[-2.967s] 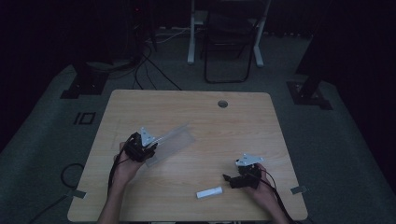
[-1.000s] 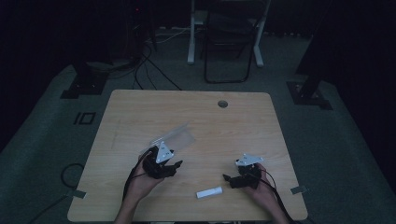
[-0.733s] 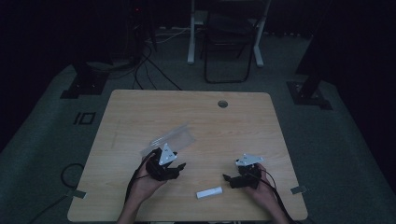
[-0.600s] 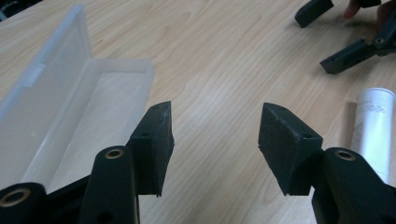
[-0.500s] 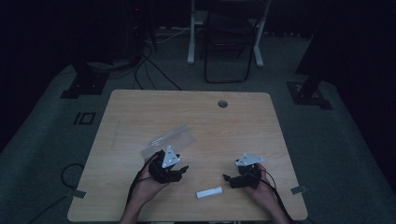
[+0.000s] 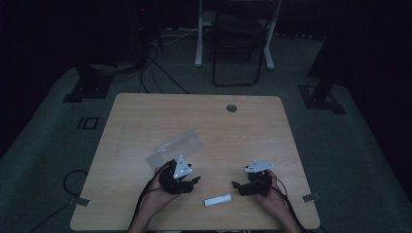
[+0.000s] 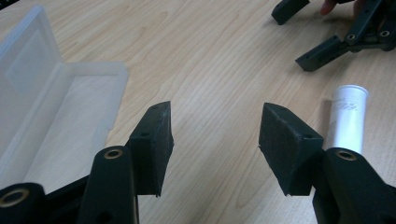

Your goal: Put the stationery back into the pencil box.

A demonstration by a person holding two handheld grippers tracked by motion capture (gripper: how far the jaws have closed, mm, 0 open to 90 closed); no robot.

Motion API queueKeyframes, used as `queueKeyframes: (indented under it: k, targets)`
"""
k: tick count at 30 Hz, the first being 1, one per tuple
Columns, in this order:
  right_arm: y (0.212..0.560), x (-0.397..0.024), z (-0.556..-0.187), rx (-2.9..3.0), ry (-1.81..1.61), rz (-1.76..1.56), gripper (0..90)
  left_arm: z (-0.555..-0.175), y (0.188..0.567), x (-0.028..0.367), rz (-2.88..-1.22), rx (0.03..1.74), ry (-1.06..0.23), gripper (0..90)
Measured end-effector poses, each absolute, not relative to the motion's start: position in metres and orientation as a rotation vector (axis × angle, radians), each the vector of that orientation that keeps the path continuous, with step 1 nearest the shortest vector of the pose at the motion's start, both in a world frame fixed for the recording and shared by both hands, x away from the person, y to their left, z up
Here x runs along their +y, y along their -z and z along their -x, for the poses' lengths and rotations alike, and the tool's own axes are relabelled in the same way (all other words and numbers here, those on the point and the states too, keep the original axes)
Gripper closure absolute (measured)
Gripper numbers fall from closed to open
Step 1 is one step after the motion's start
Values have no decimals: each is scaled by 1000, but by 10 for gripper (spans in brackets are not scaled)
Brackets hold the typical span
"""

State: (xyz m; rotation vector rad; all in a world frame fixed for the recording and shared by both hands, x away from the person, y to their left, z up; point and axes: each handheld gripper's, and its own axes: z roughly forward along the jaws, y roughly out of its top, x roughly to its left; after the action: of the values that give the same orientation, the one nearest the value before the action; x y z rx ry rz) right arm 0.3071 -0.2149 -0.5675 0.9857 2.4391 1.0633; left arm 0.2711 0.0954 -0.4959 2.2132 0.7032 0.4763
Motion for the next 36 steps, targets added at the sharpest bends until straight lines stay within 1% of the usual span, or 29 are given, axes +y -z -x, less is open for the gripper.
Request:
queueKeyframes:
  k: [15,25,31,34,36]
  targets:
    - [568,-215,-307,2439,-1063,-985,123,-267,503,81,-2241,666,-429,449]
    - [568,-215,-307,2439,-1064,-986,123,-263,515,69,-2287,633,-406,451]
    - [568,-215,-307,2439,-1064,-986,123,-259,522,61,-2308,613,-371,458]
    - [567,-215,-307,2439,-1063,-986,123,-257,525,58,-2316,602,-348,469]
    - [567,-215,-307,2439,-1063,-986,123,-257,527,56,-2325,596,-328,498]
